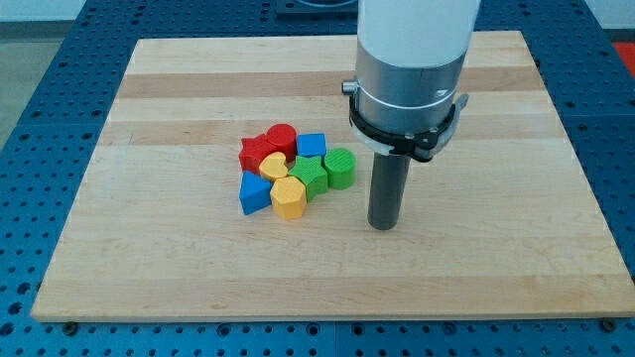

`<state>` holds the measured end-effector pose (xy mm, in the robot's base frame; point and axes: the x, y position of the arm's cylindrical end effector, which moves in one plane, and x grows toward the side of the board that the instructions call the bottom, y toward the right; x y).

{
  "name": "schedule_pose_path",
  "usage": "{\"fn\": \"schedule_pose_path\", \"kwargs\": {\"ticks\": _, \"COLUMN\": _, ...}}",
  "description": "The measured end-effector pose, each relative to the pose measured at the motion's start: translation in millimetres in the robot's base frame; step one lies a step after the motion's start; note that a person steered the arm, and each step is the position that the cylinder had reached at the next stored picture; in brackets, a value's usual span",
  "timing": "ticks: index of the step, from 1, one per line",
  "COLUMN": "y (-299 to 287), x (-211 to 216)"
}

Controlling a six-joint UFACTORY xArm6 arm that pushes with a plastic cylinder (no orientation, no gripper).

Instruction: Move the group of blocks a bit left

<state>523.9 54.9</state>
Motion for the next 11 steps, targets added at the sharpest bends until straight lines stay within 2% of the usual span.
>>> {"fn": "schedule_pose_path", "kwargs": {"ticks": 1, "y": 0, "x": 0}}
{"fn": "schedule_pose_path", "kwargs": {"ticks": 5, "y": -9, "x": -46}}
{"fn": "schedule_pose_path", "kwargs": {"ticks": 7, "y": -46, "x": -51}}
{"fn": "schedule_pose_path", "kwargs": {"ticks": 8, "y": -46, "x": -55}}
{"fn": "schedule_pose_path", "kwargs": {"ticks": 11, "y": -137, "x": -49}}
